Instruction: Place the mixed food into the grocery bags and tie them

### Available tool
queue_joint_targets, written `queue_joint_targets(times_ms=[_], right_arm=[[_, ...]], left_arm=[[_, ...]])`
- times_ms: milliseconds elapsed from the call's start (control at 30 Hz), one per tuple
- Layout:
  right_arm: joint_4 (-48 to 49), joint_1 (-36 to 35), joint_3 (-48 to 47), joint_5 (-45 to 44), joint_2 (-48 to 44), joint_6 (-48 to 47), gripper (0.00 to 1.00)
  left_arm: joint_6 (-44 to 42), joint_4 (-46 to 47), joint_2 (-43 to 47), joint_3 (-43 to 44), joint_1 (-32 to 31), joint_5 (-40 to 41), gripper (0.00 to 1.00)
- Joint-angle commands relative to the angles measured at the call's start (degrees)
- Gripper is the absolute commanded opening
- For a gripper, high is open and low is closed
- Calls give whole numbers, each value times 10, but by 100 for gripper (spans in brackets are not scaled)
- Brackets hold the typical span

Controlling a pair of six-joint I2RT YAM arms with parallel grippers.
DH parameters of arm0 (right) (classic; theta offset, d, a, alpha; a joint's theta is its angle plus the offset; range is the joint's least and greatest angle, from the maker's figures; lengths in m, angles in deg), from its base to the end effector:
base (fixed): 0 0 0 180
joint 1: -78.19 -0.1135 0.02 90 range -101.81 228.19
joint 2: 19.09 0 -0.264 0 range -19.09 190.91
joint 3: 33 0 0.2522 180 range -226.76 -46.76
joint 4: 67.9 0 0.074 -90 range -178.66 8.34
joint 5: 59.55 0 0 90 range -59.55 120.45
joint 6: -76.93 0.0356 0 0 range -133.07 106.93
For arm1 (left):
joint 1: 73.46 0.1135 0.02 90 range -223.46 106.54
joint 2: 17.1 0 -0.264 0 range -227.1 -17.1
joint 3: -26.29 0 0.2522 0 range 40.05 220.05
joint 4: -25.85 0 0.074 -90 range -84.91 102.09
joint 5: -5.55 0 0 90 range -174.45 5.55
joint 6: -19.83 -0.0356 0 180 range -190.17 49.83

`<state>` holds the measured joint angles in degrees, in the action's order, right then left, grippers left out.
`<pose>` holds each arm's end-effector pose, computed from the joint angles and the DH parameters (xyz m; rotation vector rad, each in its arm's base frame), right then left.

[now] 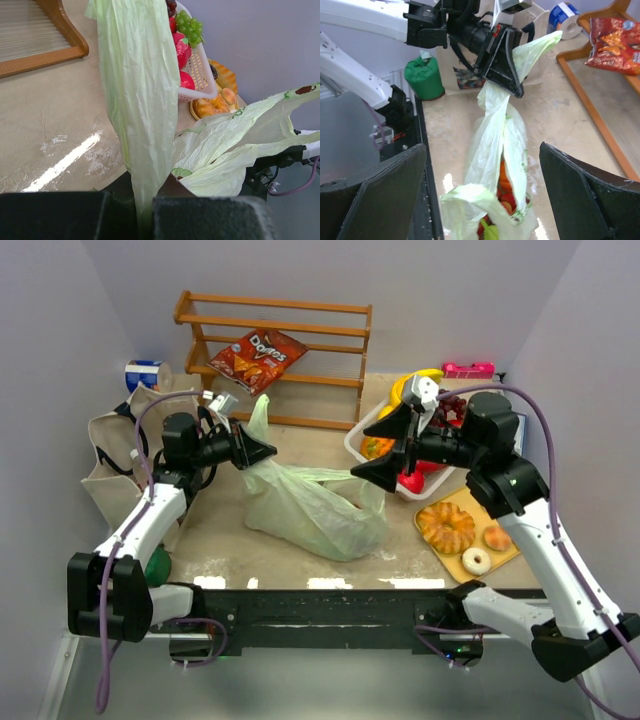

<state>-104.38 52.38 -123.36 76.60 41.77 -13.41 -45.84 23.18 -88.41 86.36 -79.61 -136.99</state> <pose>0.1769 0.1141 0.4563 -0.9761 1.4617 1.0043 0.2710 -0.0576 0.2914 0.3916 1.8377 -1.1952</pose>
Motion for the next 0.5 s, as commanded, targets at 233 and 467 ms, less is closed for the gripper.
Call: queue_joint_targets(times_ms=[233,467], right_arm=[[35,-1,115,-26,-77,27,99],[44,-20,171,-59,-104,22,99]], left_arm=[[-3,26,-1,2,10,-17,0],[-3,27,-5,1,10,-17,0]])
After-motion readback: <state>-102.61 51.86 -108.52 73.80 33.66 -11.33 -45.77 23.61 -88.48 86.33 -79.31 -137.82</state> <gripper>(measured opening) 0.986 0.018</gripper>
